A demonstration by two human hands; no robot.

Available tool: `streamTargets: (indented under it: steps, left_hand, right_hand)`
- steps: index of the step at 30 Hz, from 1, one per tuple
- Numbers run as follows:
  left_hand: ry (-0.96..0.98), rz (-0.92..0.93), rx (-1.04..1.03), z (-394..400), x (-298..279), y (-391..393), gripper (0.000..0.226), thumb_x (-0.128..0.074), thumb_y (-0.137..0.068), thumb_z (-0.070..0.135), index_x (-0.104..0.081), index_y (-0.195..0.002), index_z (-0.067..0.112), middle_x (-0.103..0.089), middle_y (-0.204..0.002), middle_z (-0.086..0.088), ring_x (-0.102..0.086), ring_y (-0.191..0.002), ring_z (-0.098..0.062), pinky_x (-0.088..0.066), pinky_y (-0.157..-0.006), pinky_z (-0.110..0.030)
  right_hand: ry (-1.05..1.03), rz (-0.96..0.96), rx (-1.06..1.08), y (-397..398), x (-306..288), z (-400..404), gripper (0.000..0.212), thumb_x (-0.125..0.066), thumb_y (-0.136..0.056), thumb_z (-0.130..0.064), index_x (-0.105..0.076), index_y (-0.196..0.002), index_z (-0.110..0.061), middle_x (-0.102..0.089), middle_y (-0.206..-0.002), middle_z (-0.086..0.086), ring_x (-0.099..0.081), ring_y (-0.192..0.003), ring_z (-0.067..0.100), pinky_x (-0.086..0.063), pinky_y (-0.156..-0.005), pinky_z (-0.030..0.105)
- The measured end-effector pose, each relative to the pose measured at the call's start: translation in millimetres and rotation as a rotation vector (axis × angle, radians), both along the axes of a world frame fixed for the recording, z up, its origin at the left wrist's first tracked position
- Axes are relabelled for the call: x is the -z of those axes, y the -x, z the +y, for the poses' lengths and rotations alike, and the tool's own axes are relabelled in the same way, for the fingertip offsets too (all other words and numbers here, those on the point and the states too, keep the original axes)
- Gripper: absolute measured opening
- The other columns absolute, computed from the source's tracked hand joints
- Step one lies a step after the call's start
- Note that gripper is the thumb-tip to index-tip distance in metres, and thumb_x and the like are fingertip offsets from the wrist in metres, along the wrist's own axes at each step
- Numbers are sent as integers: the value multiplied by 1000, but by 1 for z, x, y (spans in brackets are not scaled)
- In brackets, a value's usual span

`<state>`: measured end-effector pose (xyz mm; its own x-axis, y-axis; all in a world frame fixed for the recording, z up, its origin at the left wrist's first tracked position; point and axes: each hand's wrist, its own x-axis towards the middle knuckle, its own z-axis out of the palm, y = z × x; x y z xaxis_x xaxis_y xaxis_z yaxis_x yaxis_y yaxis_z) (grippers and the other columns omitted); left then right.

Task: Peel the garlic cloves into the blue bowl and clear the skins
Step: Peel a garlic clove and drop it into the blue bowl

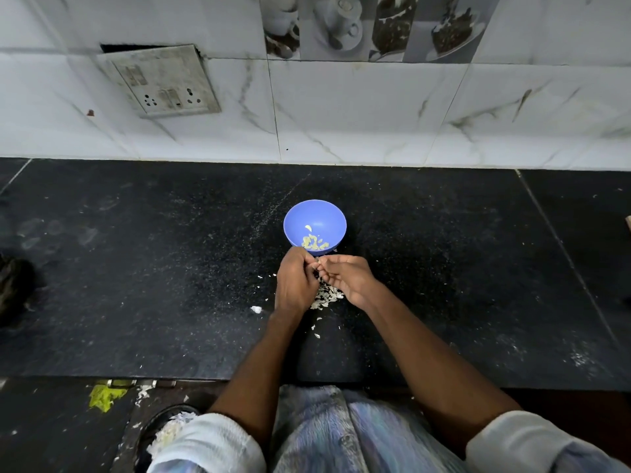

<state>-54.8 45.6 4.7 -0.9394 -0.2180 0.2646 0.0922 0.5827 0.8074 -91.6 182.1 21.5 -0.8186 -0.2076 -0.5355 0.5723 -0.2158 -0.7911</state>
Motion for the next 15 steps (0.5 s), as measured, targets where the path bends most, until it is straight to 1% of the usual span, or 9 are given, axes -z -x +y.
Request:
streamTargets:
  steps: [2,3,5,7,9,11,13,14,15]
  left_hand:
    - [30,20,17,-1,1,-1,23,-59,-83,-8,-54,-82,14,-58,-79,2,-51,-73,-16,-36,-66,-16]
    - [21,5,-1,-1,3,-1,19,-60,-88,-4,-54,-82,14,-58,-80,2,-51,-73,-16,-35,-65,-18]
    - [-46,-58,-50,-1,7,0,16,-57,-97,9,-55,-82,14,-60,-78,2,-52,-73,-19,-37,-66,-30]
    - [-96,-127,-59,-2,12,1,17,-53,-98,17,-58,-82,13,-63,-77,2,-57,-73,-22,-43,-67,-36]
    - [-137,-192,-78,-1,12,-1,16,-56,-98,14,-60,-83,14,-66,-76,2,-60,-74,-21,-47,-71,-37]
    - [-143,-189,-109,-1,12,-3,17,-58,-97,9,-60,-81,16,-64,-73,4,-57,-71,-18,-45,-69,-34]
    - [-120,-197,-137,-1,13,-4,22,-58,-100,11,-60,-78,15,-62,-69,5,-55,-66,-18,-41,-66,-33]
    - [-116,-212,-158,-2,15,-3,24,-60,-101,14,-61,-76,14,-62,-66,4,-55,-64,-17,-41,-65,-34]
    - [-119,-230,-181,-2,14,-3,26,-64,-100,17,-64,-74,13,-63,-65,4,-56,-63,-15,-45,-64,-34]
  right_hand:
    - [45,-57,-11,2,0,2,11,-65,-97,0,-68,-106,5,-71,-85,12,-66,-69,11,-57,-66,19]
    - [52,-72,-17,2,-1,3,9,-67,-97,-2,-69,-104,3,-71,-84,12,-67,-70,12,-57,-67,20]
    - [36,-78,-26,2,0,3,9,-69,-96,-6,-69,-101,2,-72,-83,11,-67,-71,13,-57,-68,21]
    - [29,-54,-23,2,0,3,9,-70,-96,-8,-70,-98,1,-71,-83,11,-66,-70,12,-57,-67,20]
    - [11,-15,-15,1,1,3,9,-72,-95,-9,-71,-97,0,-72,-82,11,-65,-70,13,-56,-67,20]
    - [-40,41,-21,1,3,3,6,-72,-95,-7,-73,-97,-1,-73,-83,12,-65,-72,15,-56,-69,22]
    - [-97,88,-30,0,6,5,6,-73,-93,-5,-75,-98,-2,-74,-84,13,-65,-74,16,-55,-73,26]
    - [-124,104,-29,0,6,6,8,-74,-93,-5,-75,-100,-2,-74,-85,13,-66,-75,17,-56,-74,27]
    - [-149,118,-22,1,6,6,11,-75,-92,-4,-75,-102,0,-75,-87,14,-67,-75,17,-57,-74,27]
